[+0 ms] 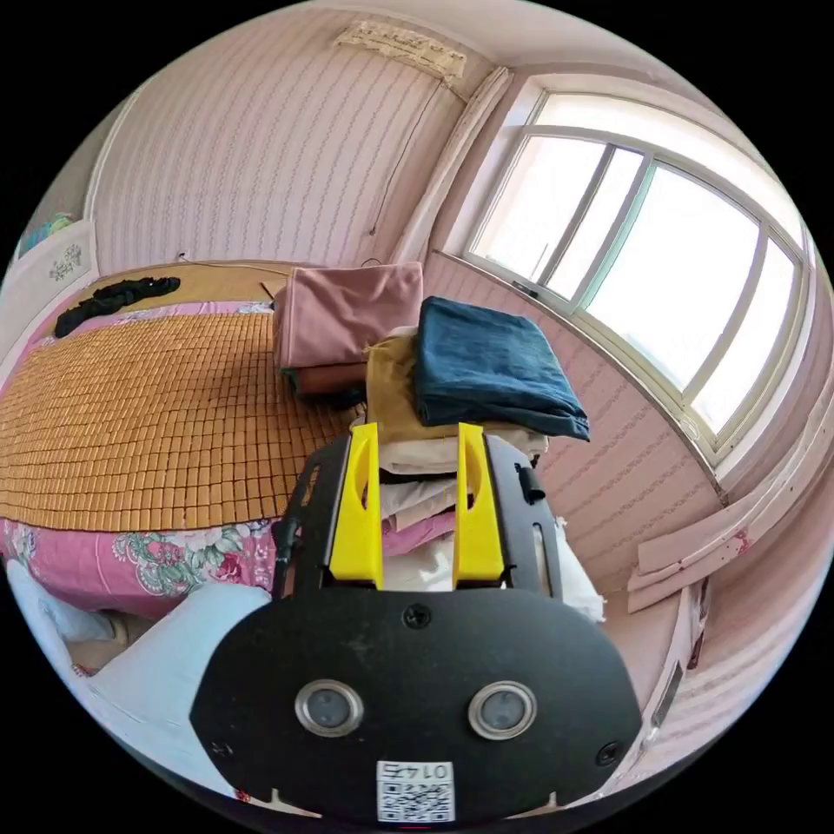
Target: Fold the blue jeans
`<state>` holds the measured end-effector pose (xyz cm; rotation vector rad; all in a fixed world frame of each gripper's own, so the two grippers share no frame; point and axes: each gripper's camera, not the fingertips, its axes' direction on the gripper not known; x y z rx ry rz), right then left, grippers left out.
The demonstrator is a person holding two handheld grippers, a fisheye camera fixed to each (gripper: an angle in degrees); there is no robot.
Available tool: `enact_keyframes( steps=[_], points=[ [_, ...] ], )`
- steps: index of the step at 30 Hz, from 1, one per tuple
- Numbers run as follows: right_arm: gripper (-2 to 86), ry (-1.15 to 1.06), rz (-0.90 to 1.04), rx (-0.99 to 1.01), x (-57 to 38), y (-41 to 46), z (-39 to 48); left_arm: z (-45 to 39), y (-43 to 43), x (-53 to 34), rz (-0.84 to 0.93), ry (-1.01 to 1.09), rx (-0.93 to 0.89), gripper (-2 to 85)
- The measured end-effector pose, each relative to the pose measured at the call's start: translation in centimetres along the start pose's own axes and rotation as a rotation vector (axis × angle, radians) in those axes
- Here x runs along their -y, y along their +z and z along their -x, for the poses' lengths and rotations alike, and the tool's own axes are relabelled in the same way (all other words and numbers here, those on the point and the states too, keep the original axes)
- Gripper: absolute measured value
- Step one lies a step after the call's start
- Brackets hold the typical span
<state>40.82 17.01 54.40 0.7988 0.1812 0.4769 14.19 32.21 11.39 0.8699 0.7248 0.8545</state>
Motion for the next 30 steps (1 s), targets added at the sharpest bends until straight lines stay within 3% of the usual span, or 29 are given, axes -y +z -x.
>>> enact_keyframes(
  steps=[4, 8, 13, 20, 25, 27, 30],
  points=[
    [13.7, -0.038, 0.065, -0.062, 5.2, 3.9, 1.9, -2.2, 4.5, 0.6, 0.029, 0.021, -0.05, 10.7],
    [13.4, -0.082, 0.259, -0.071, 7.3, 9.2, 4.0, -3.4, 7.6, -0.1, 0.072, 0.024, -0.086, 11.3],
    [5.0, -0.153, 0.213, -0.02, 9.3, 1.9, 5.3, -3.3, 8.6, -1.6, 0.068, -0.008, -0.049, 13.1],
    [-0.7, -0.127, -0.164, 0.029, 15.1, -21.5, 3.1, -2.7, 10.5, -3.0, 0.054, -0.032, -0.102, 14.7],
    [-0.9, -0.124, -0.509, 0.381, 20.2, -42.1, 3.5, -2.3, 12.0, -2.3, 0.014, -0.031, -0.117, 17.1],
    [-1.0, -0.176, -0.661, 0.653, 22.3, -51.7, 5.7, -1.8, 12.6, -1.8, 0.009, -0.027, -0.099, 18.0],
    [-1.0, -0.226, -0.828, 0.901, 24.6, -63.2, 9.7, -0.8, 12.7, -1.4, 0.012, -0.027, -0.059, 20.2]
  ],
)
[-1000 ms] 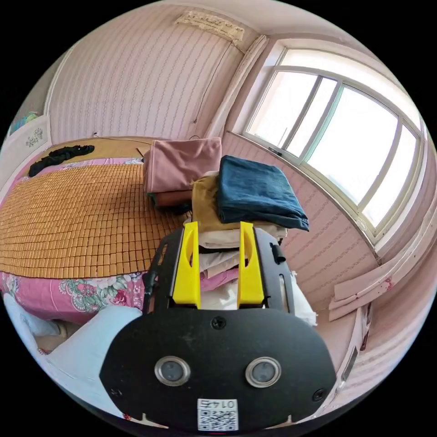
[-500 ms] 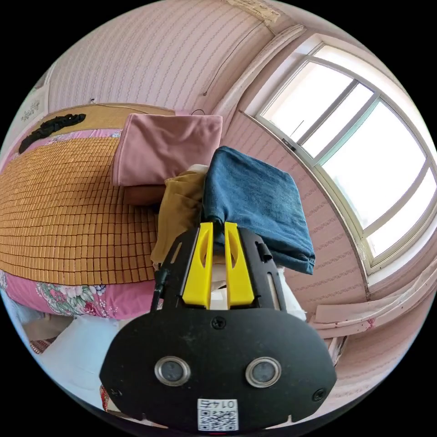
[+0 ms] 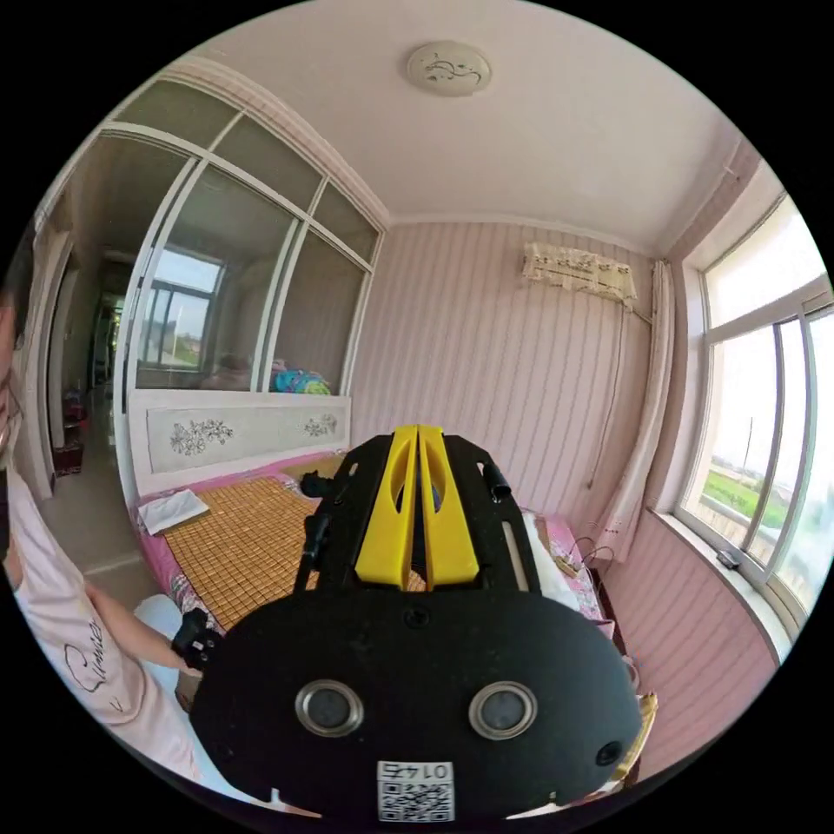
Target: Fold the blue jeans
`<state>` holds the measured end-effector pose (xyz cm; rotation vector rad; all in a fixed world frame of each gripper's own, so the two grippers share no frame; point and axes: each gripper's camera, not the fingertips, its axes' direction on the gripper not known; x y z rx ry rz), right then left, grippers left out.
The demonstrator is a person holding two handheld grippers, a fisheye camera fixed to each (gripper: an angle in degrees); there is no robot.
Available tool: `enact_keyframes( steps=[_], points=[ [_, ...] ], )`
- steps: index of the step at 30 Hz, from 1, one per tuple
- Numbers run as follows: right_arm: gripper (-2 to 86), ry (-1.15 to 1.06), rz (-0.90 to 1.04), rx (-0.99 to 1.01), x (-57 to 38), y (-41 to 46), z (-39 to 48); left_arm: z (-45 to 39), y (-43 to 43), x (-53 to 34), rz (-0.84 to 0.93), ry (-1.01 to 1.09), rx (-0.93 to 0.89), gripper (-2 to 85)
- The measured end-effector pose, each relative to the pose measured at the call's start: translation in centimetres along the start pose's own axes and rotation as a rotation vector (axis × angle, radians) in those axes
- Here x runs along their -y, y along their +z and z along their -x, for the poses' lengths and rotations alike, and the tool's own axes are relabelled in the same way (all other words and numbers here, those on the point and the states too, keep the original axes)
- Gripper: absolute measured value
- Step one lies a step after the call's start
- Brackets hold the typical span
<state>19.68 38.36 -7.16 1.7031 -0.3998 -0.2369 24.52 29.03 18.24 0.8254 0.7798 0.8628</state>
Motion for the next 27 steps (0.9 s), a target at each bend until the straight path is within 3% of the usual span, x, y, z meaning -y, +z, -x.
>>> enact_keyframes(
  steps=[5, 7, 9, 11, 15, 19, 24, 27],
  points=[
    [-0.9, -0.017, -0.158, 0.215, 11.9, 1.6, 11.7, 3.0, -3.5, -1.8, -0.042, -0.051, 0.127, 20.0],
    [-0.9, -0.013, -0.126, 0.261, 15.3, 2.9, 15.0, 4.5, -5.0, -2.9, -0.042, -0.065, 0.137, 16.5],
    [-0.9, 0.013, -0.08, 0.284, 17.0, 5.3, 17.9, 6.2, -6.9, -4.8, -0.062, -0.113, 0.299, 15.9],
    [-0.9, 0.071, -0.07, 0.296, 16.7, 6.3, 18.3, 10.1, -8.9, -7.6, -0.043, -0.241, 0.322, 12.8],
    [-0.8, 0.223, -0.037, 0.493, 15.5, 6.7, 15.9, 12.9, -11.8, -12.1, 0.005, -0.349, 0.463, 16.4],
    [-0.7, 0.216, -0.036, 0.506, 15.7, 4.9, 14.7, 15.4, -10.9, -14.0, 0.037, -0.406, 0.388, 18.9],
    [-0.7, 0.241, -0.093, 0.551, 17.8, -0.3, 10.4, 19.6, -9.0, -8.8, 0.017, -0.377, 0.391, 20.7],
    [-0.5, 0.235, -0.15, 0.546, 19.6, -4.5, 7.1, 20.7, -6.6, -4.0, 0.04, -0.237, 0.181, 16.1]
  ],
)
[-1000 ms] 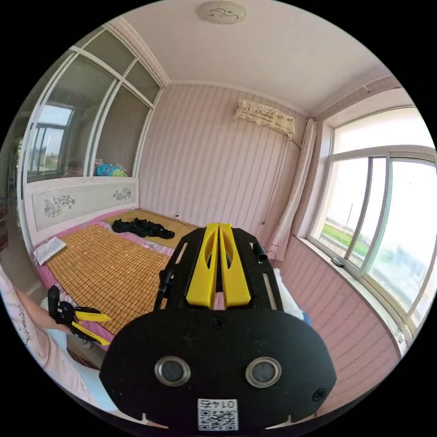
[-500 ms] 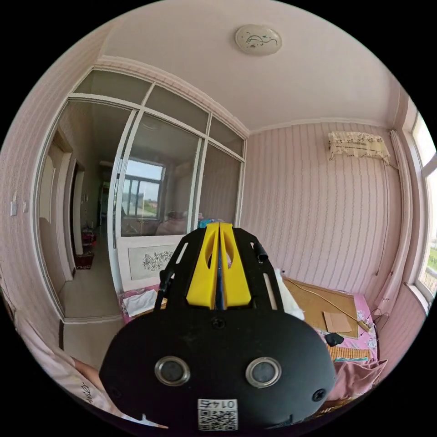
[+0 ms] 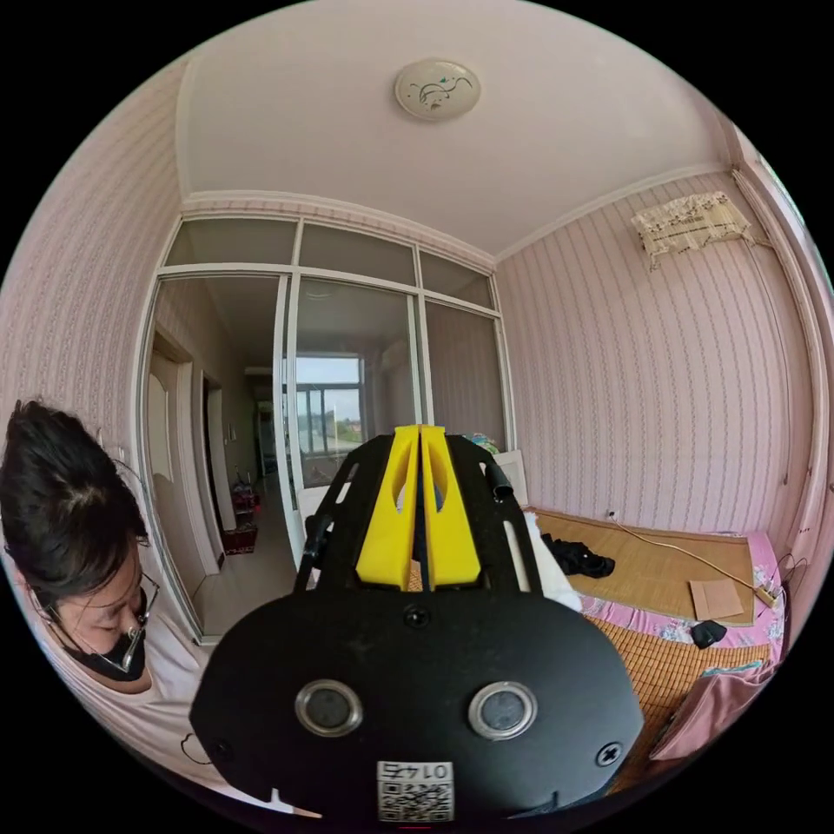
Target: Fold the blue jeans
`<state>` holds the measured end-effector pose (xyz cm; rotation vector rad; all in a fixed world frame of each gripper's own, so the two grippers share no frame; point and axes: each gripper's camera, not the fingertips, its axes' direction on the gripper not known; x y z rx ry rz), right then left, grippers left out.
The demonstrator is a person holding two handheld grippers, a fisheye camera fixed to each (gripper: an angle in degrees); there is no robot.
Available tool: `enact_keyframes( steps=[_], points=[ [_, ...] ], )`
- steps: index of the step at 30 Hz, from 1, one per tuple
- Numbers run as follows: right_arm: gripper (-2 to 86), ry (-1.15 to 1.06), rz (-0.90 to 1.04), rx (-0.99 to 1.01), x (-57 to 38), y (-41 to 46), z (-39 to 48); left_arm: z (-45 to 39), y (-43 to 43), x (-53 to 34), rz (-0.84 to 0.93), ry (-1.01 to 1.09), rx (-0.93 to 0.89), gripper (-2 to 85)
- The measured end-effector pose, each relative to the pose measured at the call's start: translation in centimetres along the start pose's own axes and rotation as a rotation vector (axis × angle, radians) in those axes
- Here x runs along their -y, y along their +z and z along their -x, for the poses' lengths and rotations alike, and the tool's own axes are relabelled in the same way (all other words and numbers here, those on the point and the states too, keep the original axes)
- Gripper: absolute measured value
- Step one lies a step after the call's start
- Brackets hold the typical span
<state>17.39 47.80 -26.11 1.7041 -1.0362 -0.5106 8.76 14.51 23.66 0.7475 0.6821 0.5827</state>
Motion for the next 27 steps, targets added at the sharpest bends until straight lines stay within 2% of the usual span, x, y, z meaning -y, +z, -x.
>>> enact_keyframes(
  steps=[1, 2, 6, 9, 11, 15, 17, 18, 20, 22, 24, 26, 27],
  points=[
    [-0.5, -0.013, -0.01, -0.009, 0.5, -0.9, -0.1, -0.8, 0.9, 1.5, 0.041, 0.068, -0.12, 5.8],
    [-0.5, -0.038, -0.018, -0.06, 1.3, -2.7, -0.3, -1.7, 1.5, 2.7, 0.088, 0.103, -0.206, 0.4],
    [-0.4, -0.026, -0.075, -0.251, 1.7, -9.3, -4.2, -1.6, -0.8, 3.2, 0.044, 0.048, -0.062, -0.7],
    [-0.3, 0.039, -0.141, -0.283, 0.8, -13.6, -9.1, 3.5, -6.7, 4.3, -0.07, -0.134, 0.0, -0.9],
    [-0.3, 0.087, -0.185, -0.299, 0.0, -15.8, -12.4, 7.5, -14.4, 7.3, -0.228, -0.212, 0.057, -0.9],
    [-0.4, 0.161, -0.236, -0.32, -2.1, -19.3, -20.0, 7.9, -29.3, 14.2, -0.497, -0.175, 0.256, -1.0],
    [-0.4, 0.172, -0.243, -0.372, -3.4, -20.5, -22.9, 3.5, -37.4, 16.8, -0.661, 0.0, 0.347, -1.0],
    [-0.4, 0.185, -0.254, -0.394, -4.7, -21.4, -25.0, 2.1, -38.7, 17.2, -0.673, 0.052, 0.372, -1.0],
    [-0.4, 0.23, -0.263, -0.413, -7.3, -22.9, -28.6, -2.5, -40.7, 17.5, -0.648, 0.214, 0.416, -1.0],
    [-0.4, 0.282, -0.232, -0.459, -10.7, -24.6, -32.2, -4.5, -39.3, 15.9, -0.598, 0.279, 0.313, -1.0],
    [-0.3, 0.348, -0.155, -0.568, -16.2, -27.1, -36.7, -6.0, -35.0, 13.7, -0.453, 0.317, 0.191, -1.0],
    [-0.3, 0.393, -0.064, -0.673, -21.0, -29.3, -39.9, -7.7, -25.4, 9.4, -0.175, 0.315, 0.049, -0.9],
    [-0.3, 0.437, 0.01, -0.757, -24.5, -30.6, -42.0, -8.1, -22.6, 7.9, -0.113, 0.307, 0.009, -0.9]
  ],
)
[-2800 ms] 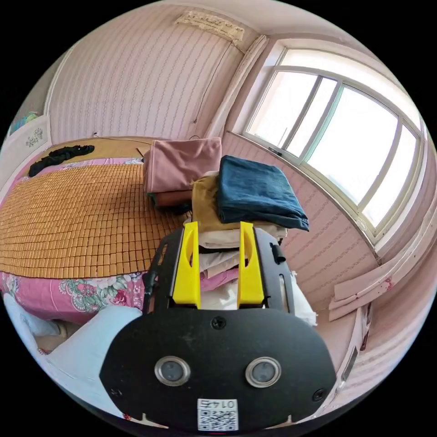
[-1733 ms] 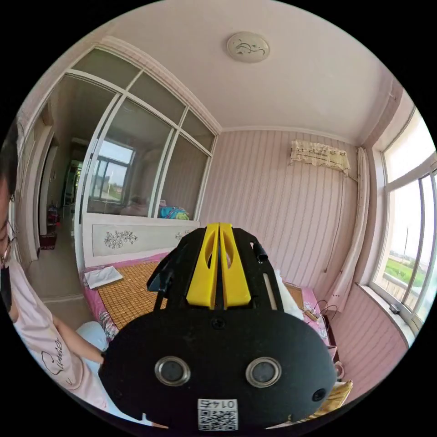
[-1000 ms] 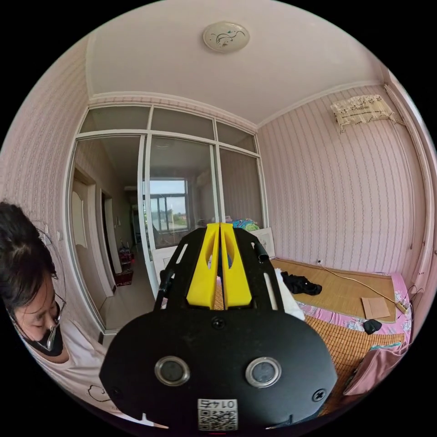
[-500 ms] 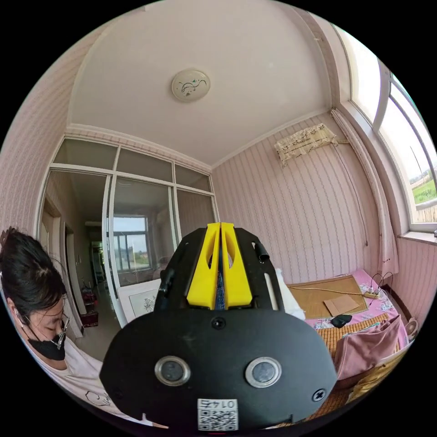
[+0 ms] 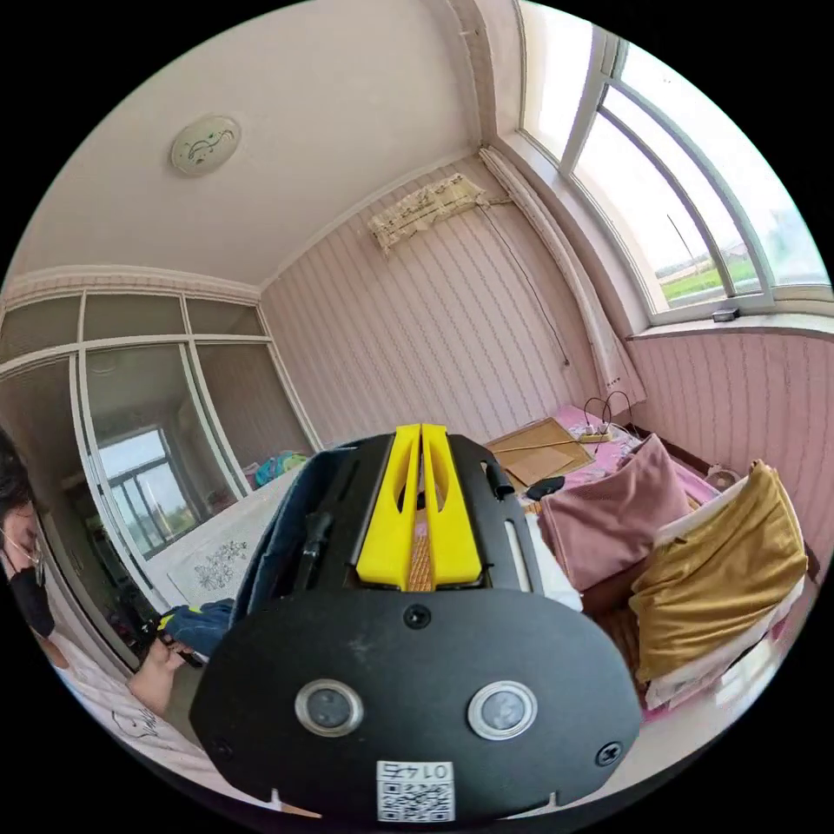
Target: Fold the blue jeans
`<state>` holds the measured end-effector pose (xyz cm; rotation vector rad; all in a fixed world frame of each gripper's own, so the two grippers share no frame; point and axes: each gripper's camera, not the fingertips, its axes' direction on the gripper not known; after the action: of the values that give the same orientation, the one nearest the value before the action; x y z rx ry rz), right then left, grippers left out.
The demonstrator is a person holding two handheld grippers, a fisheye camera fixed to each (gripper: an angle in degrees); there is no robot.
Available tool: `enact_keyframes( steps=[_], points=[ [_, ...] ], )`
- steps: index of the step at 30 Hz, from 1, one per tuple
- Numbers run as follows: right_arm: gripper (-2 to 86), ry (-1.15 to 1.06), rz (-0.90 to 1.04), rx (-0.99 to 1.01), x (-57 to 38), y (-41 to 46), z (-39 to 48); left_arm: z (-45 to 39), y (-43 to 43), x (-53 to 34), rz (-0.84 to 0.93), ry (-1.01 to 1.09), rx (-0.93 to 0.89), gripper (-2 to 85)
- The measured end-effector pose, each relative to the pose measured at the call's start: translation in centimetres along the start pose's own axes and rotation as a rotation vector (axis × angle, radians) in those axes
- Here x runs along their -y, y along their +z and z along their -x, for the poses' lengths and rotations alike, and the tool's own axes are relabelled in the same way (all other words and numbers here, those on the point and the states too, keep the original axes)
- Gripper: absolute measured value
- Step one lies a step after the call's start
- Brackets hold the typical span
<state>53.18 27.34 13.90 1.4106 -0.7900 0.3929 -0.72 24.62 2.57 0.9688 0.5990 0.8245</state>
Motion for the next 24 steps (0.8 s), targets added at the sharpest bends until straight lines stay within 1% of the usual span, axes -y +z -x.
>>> enact_keyframes(
  steps=[1, 2, 3, 4, 5, 6, 7, 8, 10, 12, 13, 15, 16, 17, 18, 19, 20, 21, 22, 24],
  points=[
    [-0.3, 0.014, 0.038, -0.052, -1.2, 0.6, -1.8, -1.7, 5.2, -3.7, 0.094, -0.052, -0.087, -0.8],
    [-0.3, 0.033, 0.131, -0.154, -3.9, 2.1, -5.4, -3.0, 10.2, -7.6, 0.197, -0.135, -0.149, -0.6],
    [-0.3, 0.047, 0.246, -0.237, -6.7, 3.8, -8.8, -3.4, 12.5, -9.4, 0.259, -0.204, -0.171, -0.4],
    [-0.3, 0.057, 0.312, -0.269, -8.2, 4.7, -10.5, -3.9, 16.3, -12.9, 0.392, -0.315, -0.204, 0.0],
    [-0.3, 0.079, 0.452, -0.304, -11.4, 6.6, -13.6, -4.3, 18.9, -15.5, 0.514, -0.351, -0.223, 0.6],
    [-0.3, 0.092, 0.552, -0.304, -14.5, 8.0, -16.0, -4.3, 19.6, -16.4, 0.556, -0.367, -0.234, 1.5],
    [-0.3, 0.094, 0.573, -0.298, -15.8, 8.3, -16.8, -3.7, 19.7, -17.6, 0.569, -0.41, -0.287, 3.1],
    [-0.3, 0.097, 0.588, -0.304, -17.9, 8.8, -18.2, -2.6, 18.9, -17.8, 0.532, -0.459, -0.347, 4.3],
    [-0.3, 0.091, 0.58, -0.332, -19.8, 9.6, -19.6, -0.6, 16.7, -17.6, 0.452, -0.506, -0.387, 5.0],
    [-0.2, 0.057, 0.622, -0.31, -21.1, 12.1, -20.7, 1.4, 14.1, -17.4, 0.38, -0.548, -0.364, 5.0],
    [-0.2, 0.038, 0.641, -0.29, -21.4, 13.0, -20.6, 2.6, 12.4, -17.3, 0.354, -0.567, -0.324, 5.1],
    [0.0, -0.07, 0.733, -0.188, -23.5, 17.5, -18.7, 4.4, 9.6, -17.7, 0.329, -0.597, -0.218, 5.1],
    [0.1, -0.106, 0.758, -0.156, -24.4, 18.7, -17.8, 5.6, 7.6, -18.2, 0.318, -0.625, -0.124, 5.1],
    [0.3, -0.189, 0.814, -0.087, -26.6, 21.3, -15.4, 6.8, 5.7, -18.9, 0.308, -0.642, -0.022, 5.1],
    [0.6, -0.281, 0.863, -0.012, -29.3, 23.7, -12.4, 7.4, 4.9, -19.3, 0.31, -0.643, 0.03, 5.1],
    [0.8, -0.324, 0.887, 0.027, -30.9, 24.9, -10.7, 8.5, 3.7, -20.2, 0.337, -0.649, 0.124, 5.2],
    [1.3, -0.402, 0.927, 0.116, -34.3, 27.1, -7.2, 9.6, 2.8, -21.0, 0.381, -0.666, 0.197, 5.9],
    [2.5, -0.481, 0.954, 0.216, -38.1, 28.8, -3.4, 10.2, 2.4, -21.3, 0.399, -0.676, 0.231, 6.4],
    [3.1, -0.523, 0.967, 0.27, -40.1, 29.5, -1.4, 11.1, 1.7, -21.8, 0.412, -0.686, 0.295, 7.5],
    [6.8, -0.705, 1.022, 0.441, -48.3, 31.6, 6.6, 12.3, 0.7, -21.9, 0.426, -0.682, 0.385, 9.2]
  ],
)
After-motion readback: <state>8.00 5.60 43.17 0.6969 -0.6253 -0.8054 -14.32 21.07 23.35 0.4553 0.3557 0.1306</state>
